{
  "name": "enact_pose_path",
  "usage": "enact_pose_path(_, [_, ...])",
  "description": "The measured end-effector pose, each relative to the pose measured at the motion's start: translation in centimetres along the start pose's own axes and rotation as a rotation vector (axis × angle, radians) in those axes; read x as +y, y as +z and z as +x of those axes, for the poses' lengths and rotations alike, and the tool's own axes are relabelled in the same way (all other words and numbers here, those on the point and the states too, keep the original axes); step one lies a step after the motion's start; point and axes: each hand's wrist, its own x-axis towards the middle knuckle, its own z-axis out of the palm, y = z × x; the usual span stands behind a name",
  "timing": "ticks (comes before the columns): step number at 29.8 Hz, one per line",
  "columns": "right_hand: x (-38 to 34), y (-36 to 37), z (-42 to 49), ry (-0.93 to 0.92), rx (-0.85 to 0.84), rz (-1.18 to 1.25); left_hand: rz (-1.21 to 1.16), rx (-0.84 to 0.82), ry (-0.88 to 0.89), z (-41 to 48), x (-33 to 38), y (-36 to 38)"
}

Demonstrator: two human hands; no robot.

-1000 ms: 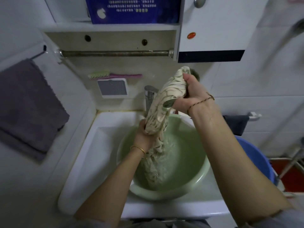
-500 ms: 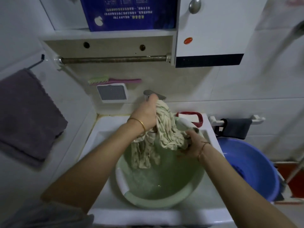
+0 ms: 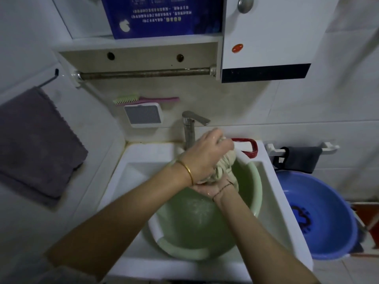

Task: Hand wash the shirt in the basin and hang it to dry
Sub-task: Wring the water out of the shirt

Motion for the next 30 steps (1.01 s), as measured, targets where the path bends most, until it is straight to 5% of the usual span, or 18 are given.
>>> enact_pose_path(4, [-0.1,-0.4,1.1,-0.094,-0.07,0.166,-0.441,0.107,-0.278,-2.8,-0.1,1.7])
enact_pose_path(8, [-1.5,-0.6,1.7,0.023,0.032,-0.034,-0.418,0.204,-0.463,-4.9,-1.9,1.5])
enact_pose_path(14, [-2.4,0.4,0.8,0.074,0.076,-0.126,-0.461,-0.191,-0.542,-6.6,-4.8,-0.1])
enact_pose_path(22, [-3.2,1.4,1.5,0.06,0.239,-0.228,-0.913,-0.409,-0.527,-6.8,-6.3,0.0])
enact_pose_path(25, [-3.2,1.5,1.8,0.033,0.279,-0.241,-1.193,-0.284,-0.584,-6.9,-6.4,1.1])
enact_pose_path(30, [-1.7,1.7,2.4,-0.129,0.321,-0.187,-1.715,0.244,-0.932,-6.6,-4.5,6.9])
